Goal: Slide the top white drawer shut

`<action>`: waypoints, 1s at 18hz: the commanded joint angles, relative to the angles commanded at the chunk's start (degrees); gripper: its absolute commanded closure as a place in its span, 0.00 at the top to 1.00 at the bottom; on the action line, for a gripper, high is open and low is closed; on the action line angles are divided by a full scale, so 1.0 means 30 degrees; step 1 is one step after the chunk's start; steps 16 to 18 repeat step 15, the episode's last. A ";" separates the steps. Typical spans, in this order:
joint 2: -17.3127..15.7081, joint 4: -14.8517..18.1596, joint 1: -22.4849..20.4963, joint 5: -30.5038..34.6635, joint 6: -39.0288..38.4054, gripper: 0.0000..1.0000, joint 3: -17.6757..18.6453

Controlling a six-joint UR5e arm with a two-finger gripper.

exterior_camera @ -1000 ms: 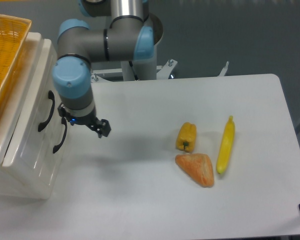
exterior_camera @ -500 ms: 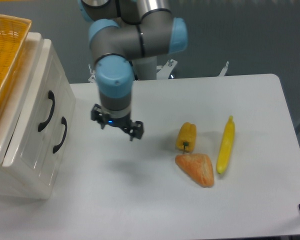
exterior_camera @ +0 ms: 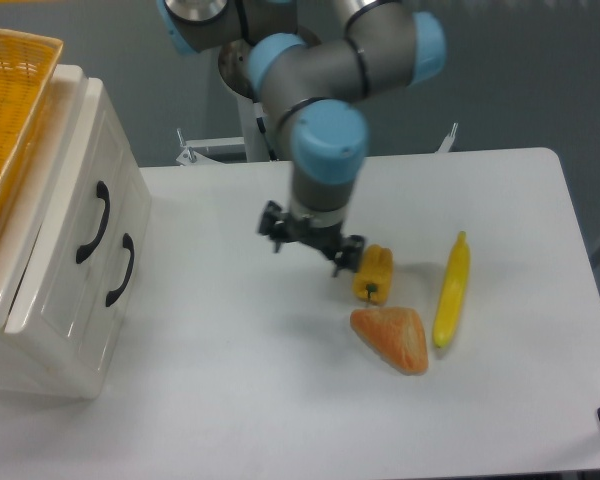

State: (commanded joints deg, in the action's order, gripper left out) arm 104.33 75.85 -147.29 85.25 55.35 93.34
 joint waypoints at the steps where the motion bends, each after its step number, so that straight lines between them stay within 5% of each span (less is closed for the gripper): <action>1: -0.0029 0.0030 -0.0468 0.0117 0.0645 1.00 0.0058; 12: -0.0293 -0.0175 -0.2728 0.0880 0.6184 1.00 -0.0673; 18: -0.0264 -0.0175 -0.3050 0.0821 0.6423 1.00 -0.0820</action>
